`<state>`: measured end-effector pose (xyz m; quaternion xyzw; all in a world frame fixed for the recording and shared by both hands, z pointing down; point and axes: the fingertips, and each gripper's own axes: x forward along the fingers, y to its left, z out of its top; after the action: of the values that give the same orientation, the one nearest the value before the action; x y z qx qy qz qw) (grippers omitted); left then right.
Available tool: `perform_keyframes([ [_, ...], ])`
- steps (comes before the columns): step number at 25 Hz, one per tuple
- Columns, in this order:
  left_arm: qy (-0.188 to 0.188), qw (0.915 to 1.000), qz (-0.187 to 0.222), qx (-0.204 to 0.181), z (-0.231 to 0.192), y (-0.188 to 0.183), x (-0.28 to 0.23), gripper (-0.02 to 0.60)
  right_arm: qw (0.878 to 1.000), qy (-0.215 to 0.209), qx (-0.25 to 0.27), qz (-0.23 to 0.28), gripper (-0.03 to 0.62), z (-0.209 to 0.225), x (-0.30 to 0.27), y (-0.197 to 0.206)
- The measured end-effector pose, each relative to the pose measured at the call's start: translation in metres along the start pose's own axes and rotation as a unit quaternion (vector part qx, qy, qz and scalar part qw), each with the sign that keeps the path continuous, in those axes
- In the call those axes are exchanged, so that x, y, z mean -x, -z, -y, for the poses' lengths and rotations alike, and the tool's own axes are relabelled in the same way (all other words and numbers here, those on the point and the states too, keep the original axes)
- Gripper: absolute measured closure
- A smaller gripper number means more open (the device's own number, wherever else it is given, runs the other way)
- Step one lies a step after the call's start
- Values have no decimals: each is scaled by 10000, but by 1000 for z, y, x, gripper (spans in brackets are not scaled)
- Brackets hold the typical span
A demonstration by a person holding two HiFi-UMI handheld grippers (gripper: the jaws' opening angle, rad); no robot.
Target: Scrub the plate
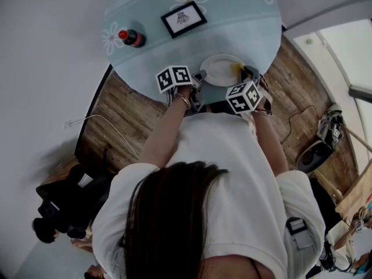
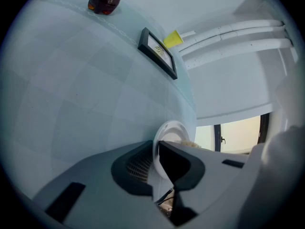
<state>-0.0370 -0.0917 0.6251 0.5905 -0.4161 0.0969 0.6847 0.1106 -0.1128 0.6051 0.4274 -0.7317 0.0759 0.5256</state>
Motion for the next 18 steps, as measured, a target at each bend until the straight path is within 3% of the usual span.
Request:
perform_keyframes([
  [7,-1,10000,20,-59,0,-1,1,535,9998,0,-204,24,539,8,-6,-9],
  [12,-126,9992,-72,-376,0,-1,0,534,9993,-32,-339,129,539,8,-14,-25],
  [18,-103,9992,-38,-381,1,0,1,534,9984,-226,-477,207,539,-3,-21,-46],
])
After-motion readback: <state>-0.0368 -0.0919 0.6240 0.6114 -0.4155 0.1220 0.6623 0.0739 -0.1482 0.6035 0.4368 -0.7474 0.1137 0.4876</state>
